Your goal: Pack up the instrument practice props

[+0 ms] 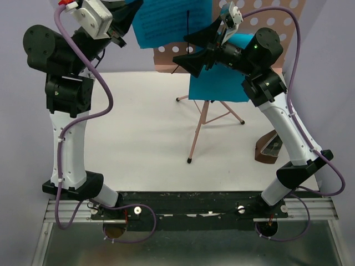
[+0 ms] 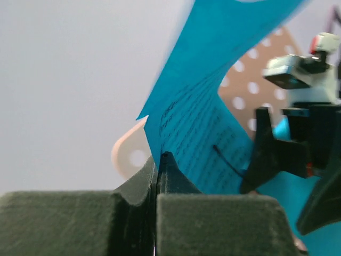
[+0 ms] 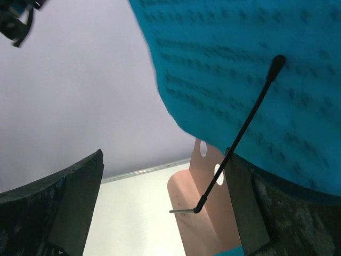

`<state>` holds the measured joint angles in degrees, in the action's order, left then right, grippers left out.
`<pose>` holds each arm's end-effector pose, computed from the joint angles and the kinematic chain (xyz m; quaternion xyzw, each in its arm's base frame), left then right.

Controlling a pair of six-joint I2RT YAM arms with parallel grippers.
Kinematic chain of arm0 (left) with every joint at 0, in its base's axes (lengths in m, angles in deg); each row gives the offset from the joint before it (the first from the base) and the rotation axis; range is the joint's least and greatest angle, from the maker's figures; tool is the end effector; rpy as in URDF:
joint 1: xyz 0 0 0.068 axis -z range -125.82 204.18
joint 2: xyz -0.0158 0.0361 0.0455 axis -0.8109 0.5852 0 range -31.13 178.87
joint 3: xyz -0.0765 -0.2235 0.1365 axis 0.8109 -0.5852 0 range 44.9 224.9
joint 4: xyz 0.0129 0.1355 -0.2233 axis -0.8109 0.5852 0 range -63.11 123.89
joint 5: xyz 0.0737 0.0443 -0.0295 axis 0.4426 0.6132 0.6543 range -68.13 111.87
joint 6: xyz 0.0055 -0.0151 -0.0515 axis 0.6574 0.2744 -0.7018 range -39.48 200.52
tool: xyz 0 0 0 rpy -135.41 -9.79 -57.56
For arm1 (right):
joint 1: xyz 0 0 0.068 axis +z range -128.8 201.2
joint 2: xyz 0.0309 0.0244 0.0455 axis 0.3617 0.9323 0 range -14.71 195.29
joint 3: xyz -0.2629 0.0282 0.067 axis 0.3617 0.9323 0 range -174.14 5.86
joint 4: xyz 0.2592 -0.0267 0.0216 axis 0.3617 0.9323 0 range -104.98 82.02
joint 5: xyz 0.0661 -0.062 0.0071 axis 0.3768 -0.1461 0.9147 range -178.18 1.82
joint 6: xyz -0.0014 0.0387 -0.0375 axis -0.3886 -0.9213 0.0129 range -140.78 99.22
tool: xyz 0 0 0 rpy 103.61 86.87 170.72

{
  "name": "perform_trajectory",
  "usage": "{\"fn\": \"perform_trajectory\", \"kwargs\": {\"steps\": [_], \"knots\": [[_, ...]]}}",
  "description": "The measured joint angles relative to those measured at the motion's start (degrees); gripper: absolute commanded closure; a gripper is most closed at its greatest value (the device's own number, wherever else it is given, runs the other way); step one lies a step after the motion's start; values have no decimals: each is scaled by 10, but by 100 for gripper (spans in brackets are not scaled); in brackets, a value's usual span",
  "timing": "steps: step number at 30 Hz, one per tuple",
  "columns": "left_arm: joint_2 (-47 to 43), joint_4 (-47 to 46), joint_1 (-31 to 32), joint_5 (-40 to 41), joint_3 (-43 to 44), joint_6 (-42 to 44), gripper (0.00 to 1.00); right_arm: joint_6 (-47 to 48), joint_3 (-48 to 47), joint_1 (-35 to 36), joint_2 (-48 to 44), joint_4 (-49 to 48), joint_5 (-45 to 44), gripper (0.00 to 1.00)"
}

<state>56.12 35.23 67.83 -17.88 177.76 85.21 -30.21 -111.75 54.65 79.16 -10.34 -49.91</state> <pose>0.2051 -0.0731 0.6557 0.3673 0.3637 -0.2163 0.8283 0.2667 0.2027 0.5637 -0.3752 0.4804 0.4582 0.6469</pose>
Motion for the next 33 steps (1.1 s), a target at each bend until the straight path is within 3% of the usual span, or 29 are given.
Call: {"fn": "perform_trajectory", "kwargs": {"steps": [7, 13, 17, 25, 33], "knots": [[-42, 41, -22, 137, 20, 149, 100, 38, 0, 0, -10, 22, -26, 0], [-107, 19, -69, 274, -51, 260, 100, 66, 13, 2, -36, 29, -37, 0], [-153, 2, -98, 345, -148, 309, 100, 85, 26, 2, -53, 32, -49, 0], [-225, 28, -151, 402, -406, 294, 100, 111, 37, 3, -63, 38, -106, 0], [-240, 150, -182, 389, -501, 205, 100, 124, 37, 3, -67, 38, -147, 0]]}}
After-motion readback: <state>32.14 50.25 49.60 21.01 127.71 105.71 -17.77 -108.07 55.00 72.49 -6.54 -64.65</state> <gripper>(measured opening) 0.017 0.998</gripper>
